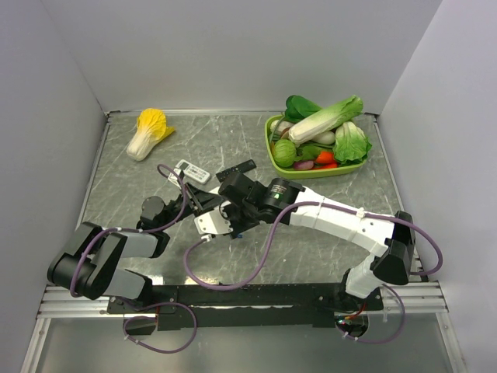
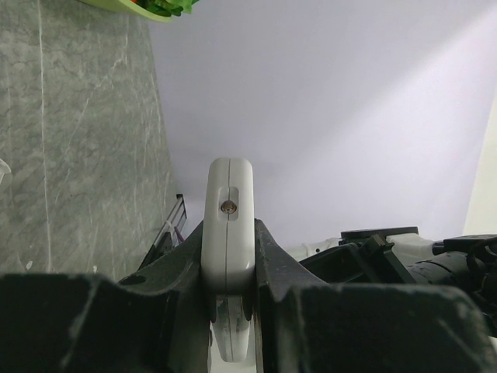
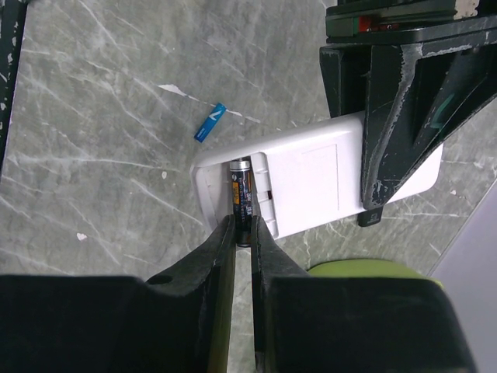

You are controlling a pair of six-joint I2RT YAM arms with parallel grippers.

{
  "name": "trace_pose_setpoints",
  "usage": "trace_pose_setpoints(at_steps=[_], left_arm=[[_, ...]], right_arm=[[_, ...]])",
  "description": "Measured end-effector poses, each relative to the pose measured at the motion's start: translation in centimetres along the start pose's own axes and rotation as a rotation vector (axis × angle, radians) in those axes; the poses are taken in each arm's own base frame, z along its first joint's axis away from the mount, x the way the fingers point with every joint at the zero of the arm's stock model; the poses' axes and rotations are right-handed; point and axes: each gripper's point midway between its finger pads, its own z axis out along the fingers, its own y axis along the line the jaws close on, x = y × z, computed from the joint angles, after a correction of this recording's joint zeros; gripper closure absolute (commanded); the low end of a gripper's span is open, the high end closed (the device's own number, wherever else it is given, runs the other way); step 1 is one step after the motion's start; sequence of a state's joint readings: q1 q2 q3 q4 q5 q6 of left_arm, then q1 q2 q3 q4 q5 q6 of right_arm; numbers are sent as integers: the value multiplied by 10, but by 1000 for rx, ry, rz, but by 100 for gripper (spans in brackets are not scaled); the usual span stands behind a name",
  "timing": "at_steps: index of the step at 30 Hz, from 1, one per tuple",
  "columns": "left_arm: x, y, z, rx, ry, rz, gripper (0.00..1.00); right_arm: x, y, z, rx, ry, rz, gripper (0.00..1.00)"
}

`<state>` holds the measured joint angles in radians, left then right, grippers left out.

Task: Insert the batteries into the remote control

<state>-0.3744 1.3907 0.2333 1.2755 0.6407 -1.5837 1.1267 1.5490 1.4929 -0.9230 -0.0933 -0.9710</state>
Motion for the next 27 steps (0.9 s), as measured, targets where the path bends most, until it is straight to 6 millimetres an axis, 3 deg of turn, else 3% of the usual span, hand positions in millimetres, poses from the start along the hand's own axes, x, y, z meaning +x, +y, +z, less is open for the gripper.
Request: trace_pose_setpoints(at_steps=[17,27], left_arm=[[1,3,-1,-9,-2,0,99],[-2,12,-5,-37,-29,1,99]], right_arm=[[1,2,8,2,-3,-6,95],[3,1,19,23,-7,-7,77]])
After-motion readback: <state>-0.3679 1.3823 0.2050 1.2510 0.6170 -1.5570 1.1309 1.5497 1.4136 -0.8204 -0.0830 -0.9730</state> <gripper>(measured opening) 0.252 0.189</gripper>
